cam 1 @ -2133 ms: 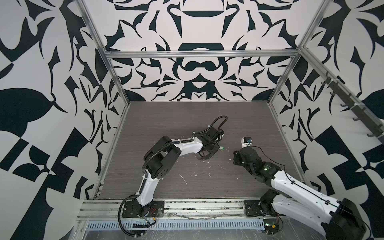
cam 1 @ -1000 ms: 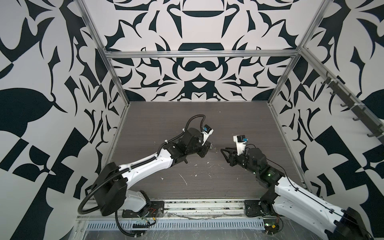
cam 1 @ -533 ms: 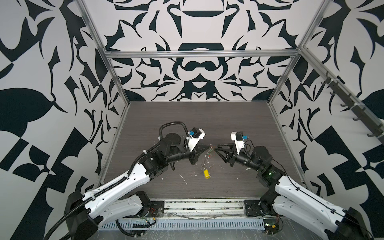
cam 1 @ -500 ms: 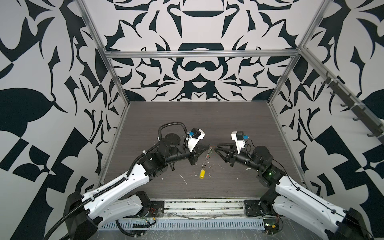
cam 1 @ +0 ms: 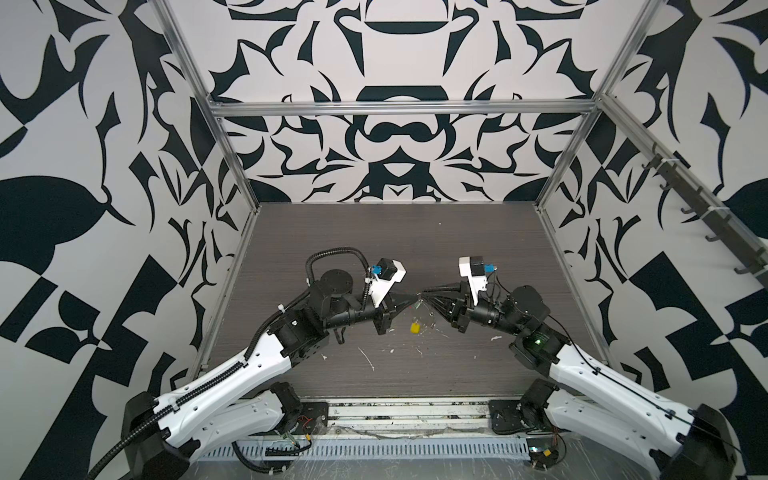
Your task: Remove the keys from the keyring
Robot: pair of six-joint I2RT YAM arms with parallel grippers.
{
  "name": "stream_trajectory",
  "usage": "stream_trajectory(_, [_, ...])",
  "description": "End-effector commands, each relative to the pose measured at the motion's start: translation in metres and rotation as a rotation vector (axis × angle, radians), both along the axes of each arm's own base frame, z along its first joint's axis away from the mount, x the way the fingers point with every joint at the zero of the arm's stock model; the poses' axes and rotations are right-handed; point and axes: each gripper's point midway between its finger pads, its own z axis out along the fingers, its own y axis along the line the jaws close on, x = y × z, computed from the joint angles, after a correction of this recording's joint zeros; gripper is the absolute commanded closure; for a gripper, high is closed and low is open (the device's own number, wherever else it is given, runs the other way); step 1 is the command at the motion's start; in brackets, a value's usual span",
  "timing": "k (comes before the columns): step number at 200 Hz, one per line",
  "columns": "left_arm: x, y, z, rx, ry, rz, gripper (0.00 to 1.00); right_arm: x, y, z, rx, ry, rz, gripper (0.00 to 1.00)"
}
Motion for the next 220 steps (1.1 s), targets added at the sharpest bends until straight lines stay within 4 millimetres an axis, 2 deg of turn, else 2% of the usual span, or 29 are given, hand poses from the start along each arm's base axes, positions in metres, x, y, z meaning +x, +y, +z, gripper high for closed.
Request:
stream_trajectory(1, [-0.005,0.003,0.012,-0.054,-0.028,-0.005,1.00,-0.010,0.003,0.029,0.054,-0.069,0.041,0.88])
stream_trajectory(45, [-0.007,0.008,0.017,-0.082,-0.040,0.003,1.00,-0.014,0.007,0.026,0.046,-0.062,0.063,0.98])
stream_trajectory(78, [-0.008,0.008,0.019,-0.090,-0.042,0.000,1.00,-0.018,0.013,0.023,0.037,-0.053,0.093,1.00])
stream_trajectory(119, [-0.008,0.007,0.021,-0.092,-0.035,-0.007,1.00,-0.019,0.015,0.020,0.018,-0.043,0.095,1.00])
stream_trajectory(148, [-0.009,0.008,0.018,-0.078,-0.020,-0.001,1.00,-0.018,0.012,0.014,-0.058,-0.026,0.072,1.00])
stream_trajectory(161, [-0.009,0.009,0.017,-0.075,-0.015,0.000,0.96,-0.017,0.012,0.010,-0.092,-0.010,0.068,1.00])
stream_trajectory(220, [-0.013,0.009,0.012,-0.060,0.003,-0.020,0.90,-0.020,0.023,-0.001,-0.260,0.036,0.153,1.00])
